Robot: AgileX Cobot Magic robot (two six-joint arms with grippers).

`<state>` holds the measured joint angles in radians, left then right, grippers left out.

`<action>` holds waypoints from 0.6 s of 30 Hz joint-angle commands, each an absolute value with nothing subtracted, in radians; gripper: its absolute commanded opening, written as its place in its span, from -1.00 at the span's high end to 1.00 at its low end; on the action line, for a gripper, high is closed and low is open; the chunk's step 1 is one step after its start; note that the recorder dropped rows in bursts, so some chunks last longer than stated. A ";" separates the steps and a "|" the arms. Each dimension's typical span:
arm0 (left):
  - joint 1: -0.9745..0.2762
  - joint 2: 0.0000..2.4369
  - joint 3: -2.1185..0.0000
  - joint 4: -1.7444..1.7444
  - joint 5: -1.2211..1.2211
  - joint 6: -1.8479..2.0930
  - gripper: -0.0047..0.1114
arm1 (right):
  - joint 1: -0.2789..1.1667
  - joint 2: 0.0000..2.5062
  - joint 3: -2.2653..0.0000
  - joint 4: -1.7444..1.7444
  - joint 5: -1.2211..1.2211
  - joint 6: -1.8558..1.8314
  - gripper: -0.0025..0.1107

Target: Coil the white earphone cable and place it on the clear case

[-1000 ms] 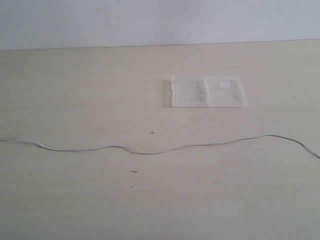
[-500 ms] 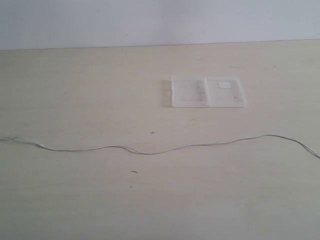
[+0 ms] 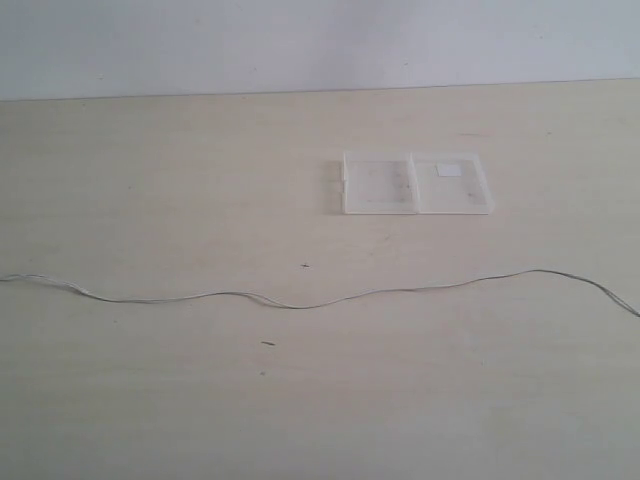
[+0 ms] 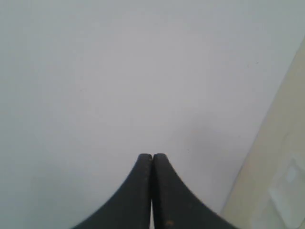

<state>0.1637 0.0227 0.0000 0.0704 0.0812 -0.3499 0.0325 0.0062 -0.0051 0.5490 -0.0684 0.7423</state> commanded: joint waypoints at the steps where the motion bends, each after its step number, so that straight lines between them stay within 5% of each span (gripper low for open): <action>1: 0.157 0.019 0.000 0.067 0.084 -0.348 0.92 | 0.027 0.000 0.000 0.609 -0.104 0.772 0.96; 8: 0.157 0.019 0.000 0.067 0.084 -0.348 0.92 | 0.027 0.000 0.000 0.464 0.331 0.655 0.96; 18: 0.157 0.019 0.000 0.067 0.084 -0.348 0.92 | 0.027 0.070 -0.104 0.518 -0.263 0.211 0.96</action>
<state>0.1637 0.0227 0.0000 0.0704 0.0812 -0.3499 0.0325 0.0164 -0.0378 0.5098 -0.1164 0.3975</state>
